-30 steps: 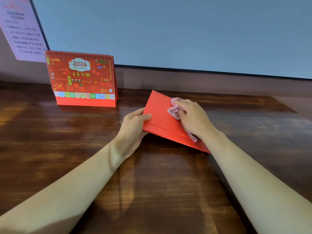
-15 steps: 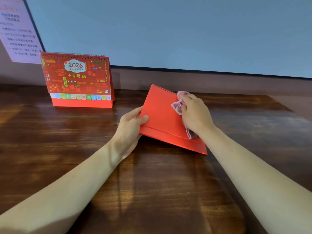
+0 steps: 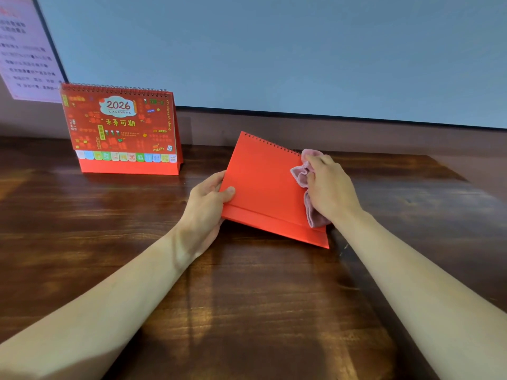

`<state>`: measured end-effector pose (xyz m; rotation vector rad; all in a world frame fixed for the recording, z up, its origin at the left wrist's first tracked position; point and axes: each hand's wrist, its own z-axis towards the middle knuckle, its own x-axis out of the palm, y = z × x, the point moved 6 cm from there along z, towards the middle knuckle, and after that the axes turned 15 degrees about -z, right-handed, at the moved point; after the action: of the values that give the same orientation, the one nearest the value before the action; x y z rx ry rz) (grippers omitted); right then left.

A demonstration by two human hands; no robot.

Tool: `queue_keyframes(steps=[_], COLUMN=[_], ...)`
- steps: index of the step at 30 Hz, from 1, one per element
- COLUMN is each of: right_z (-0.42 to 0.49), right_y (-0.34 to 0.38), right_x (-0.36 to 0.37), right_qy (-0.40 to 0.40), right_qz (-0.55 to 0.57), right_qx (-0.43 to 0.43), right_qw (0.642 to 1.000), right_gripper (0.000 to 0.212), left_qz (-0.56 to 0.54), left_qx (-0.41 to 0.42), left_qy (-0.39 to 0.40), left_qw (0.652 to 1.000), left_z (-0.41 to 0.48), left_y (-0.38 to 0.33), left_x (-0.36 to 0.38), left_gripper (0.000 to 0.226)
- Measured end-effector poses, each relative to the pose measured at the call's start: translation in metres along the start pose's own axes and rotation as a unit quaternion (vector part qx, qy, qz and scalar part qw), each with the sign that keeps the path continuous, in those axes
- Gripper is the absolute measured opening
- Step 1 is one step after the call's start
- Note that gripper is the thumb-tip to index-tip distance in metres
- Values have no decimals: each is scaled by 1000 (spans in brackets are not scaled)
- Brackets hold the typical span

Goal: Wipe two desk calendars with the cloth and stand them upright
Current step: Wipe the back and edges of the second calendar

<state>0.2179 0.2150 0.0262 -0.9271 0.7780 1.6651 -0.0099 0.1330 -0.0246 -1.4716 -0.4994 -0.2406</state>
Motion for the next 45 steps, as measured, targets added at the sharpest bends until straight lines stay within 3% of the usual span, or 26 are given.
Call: queue_keyframes(steps=[7,16,23,29,35,40,45], right_z=[-37,-13,-37,-10,-32,-55,-57], right_y=[31,-6,24,-6,5,43,31], right_x=[-14,-7,-14,-13,-12,-14,-15], right_qy=[-22,-11,-23,-30,-8,26,65], right_qz=[2,16,44,54,10,2,30], right_qx=[-154,-29,-137,-23,-33,-140,-87], right_qw=[988,999,989,998,999,990,994], right_gripper=[26,34,17,29,18,18,25], left_qz=[-13,-10,-4,-11,-3,-7,-12], left_qx=[-1,-5,-2,1,10,14,19], left_qy=[-30,-19,-25,2,-24,-38,-44], left_qw=[999,1000,1000,1000,1000,999,999], left_z=[1,0,3,3,2,3,4], left_y=[0,-1,1,2,1,2,3], left_x=[-3,-3,-5,-3,-3,-4,-6], left_gripper=[38,42,40,41,39,39,39])
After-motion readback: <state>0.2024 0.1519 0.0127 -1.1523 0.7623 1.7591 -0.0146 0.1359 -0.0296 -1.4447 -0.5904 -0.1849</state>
